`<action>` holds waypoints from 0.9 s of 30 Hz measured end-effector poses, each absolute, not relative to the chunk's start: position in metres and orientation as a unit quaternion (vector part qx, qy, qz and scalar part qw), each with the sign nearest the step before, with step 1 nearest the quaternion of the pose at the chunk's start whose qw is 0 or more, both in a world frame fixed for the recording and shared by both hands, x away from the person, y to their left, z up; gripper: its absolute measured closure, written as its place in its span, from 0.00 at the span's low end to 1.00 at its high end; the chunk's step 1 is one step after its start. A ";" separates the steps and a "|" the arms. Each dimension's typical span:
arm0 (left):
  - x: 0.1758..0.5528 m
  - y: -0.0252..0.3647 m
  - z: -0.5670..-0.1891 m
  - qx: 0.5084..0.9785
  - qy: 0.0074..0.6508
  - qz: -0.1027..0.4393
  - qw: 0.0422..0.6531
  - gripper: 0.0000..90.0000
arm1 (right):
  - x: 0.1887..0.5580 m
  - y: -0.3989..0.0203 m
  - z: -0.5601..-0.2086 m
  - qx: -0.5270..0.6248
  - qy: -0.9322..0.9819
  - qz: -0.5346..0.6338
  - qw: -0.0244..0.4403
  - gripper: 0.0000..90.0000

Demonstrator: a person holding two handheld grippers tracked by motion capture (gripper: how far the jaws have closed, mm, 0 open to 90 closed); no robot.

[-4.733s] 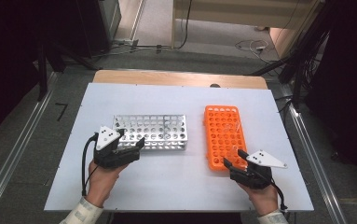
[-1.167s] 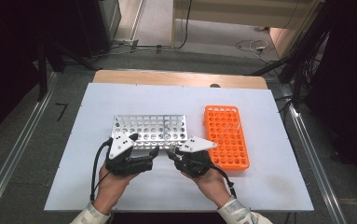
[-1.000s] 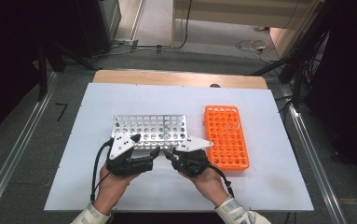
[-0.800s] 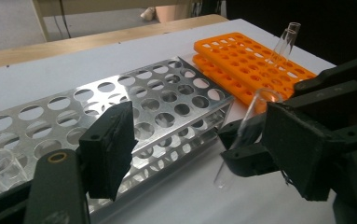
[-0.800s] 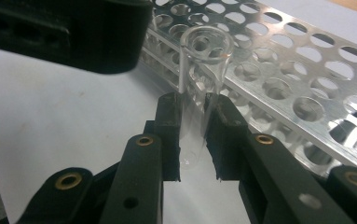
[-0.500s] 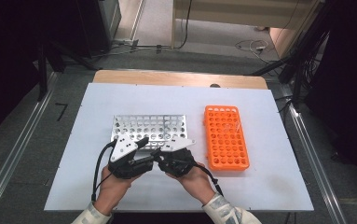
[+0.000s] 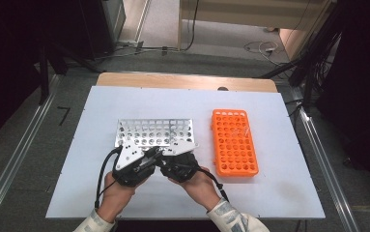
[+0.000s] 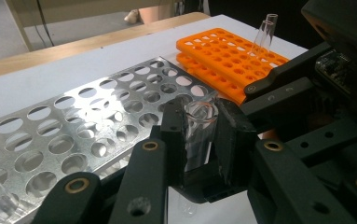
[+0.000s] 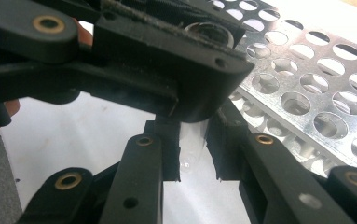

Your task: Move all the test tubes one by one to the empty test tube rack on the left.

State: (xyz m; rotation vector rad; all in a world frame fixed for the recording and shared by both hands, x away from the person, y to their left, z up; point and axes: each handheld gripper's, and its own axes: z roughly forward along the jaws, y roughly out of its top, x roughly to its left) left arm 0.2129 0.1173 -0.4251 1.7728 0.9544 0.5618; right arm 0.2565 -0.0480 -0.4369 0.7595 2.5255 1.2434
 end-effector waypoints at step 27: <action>0.219 0.128 -0.418 0.722 0.409 0.233 0.507 0.84 | 0.253 -0.105 -0.430 0.283 0.844 0.435 0.132 0.39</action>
